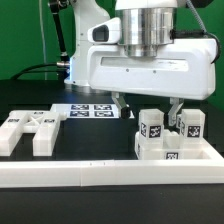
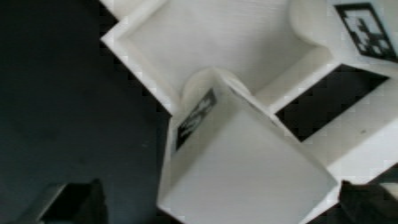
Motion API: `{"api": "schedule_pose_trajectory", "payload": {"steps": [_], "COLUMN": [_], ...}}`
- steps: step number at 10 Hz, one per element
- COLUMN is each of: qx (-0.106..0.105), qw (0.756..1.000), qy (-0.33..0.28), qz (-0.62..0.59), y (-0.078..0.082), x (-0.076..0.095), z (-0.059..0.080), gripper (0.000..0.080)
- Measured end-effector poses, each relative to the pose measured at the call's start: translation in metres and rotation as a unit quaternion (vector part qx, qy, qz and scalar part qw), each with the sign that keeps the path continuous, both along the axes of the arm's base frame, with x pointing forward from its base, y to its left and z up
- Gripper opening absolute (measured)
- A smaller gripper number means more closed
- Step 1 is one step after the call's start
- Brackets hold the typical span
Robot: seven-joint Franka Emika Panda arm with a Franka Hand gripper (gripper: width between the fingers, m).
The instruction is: Assemble chair
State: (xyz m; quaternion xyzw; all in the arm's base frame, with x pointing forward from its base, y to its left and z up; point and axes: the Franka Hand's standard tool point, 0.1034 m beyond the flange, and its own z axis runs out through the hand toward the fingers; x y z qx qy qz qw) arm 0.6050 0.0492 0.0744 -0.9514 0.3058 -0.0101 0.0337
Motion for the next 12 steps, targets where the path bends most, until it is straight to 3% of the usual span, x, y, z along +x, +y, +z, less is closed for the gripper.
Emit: {"api": "schedule_pose_trajectory", "payload": {"steps": [4, 7, 9, 10, 11, 12], "qx": [-0.011, -0.023, -0.032, -0.031, -0.031, -0.031], "qw": [0.984, 0.963, 0.933, 0.938, 0.938, 0.939], "qy": [-0.01, -0.012, -0.014, -0.014, -0.014, -0.014], "qz": [0.18, 0.269, 0.359, 0.345, 0.344, 0.343], "y": [-0.0019, 0.0051, 0.0021, 0.0018, 0.0016, 0.0014], "x": [-0.0003, -0.0009, -0.0002, -0.0003, -0.0003, -0.0003], "z": [-0.0005, -0.001, -0.0008, -0.0009, -0.0009, -0.0009], "gripper": [0.0649, 0.0649, 0.0649, 0.0649, 0.0543, 0.0543]}}
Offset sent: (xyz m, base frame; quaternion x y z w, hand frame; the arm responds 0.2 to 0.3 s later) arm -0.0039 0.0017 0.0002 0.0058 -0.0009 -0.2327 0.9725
